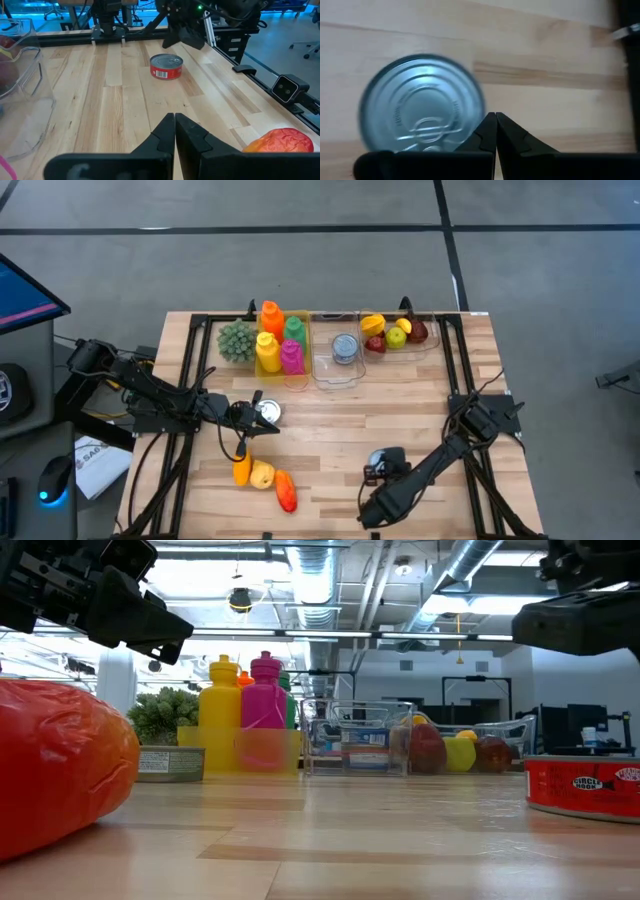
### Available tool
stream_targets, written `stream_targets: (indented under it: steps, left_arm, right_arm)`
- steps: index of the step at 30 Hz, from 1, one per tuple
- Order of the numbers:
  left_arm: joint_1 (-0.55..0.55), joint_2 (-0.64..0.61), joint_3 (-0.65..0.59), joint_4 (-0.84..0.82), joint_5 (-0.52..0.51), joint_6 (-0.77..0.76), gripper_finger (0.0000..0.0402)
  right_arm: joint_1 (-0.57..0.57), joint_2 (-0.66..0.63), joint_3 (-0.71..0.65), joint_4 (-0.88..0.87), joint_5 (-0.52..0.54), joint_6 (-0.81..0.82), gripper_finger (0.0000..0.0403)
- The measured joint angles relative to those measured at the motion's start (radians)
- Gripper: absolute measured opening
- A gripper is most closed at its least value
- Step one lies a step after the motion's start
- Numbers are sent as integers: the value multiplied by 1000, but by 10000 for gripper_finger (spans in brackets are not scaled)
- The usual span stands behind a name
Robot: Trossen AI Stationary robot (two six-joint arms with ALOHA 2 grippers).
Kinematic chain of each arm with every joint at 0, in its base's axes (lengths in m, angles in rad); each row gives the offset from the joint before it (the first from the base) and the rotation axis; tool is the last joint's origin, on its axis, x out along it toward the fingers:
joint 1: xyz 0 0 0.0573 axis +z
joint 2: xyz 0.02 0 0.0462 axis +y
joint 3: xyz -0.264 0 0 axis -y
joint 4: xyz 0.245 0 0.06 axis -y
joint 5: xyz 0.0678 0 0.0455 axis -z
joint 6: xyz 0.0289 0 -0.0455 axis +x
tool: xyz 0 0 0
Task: Pick & Place Food Item
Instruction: Put the red tuna into the left transparent bin
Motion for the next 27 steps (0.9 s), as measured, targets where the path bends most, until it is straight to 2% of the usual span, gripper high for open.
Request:
stream_targets:
  steps: [6, 10, 17, 22, 27]
  left_arm:
    - [0, 0, 0, 0, 0, 0, 2]
    - [0, 0, 0, 0, 0, 0, 2]
    - [0, 0, 0, 0, 0, 0, 2]
    - [0, 0, 0, 0, 0, 0, 2]
    - [0, 0, 0, 0, 0, 0, 2]
  right_arm:
    - [1, 0, 0, 14, -75, 2, 0]
    - [15, -1, -12, 56, -40, 25, 0]
    - [13, -1, -111, 148, -43, 29, 0]
    - [13, -1, -146, 171, 7, 29, 0]
    - [10, -1, -146, 220, 128, 24, 0]
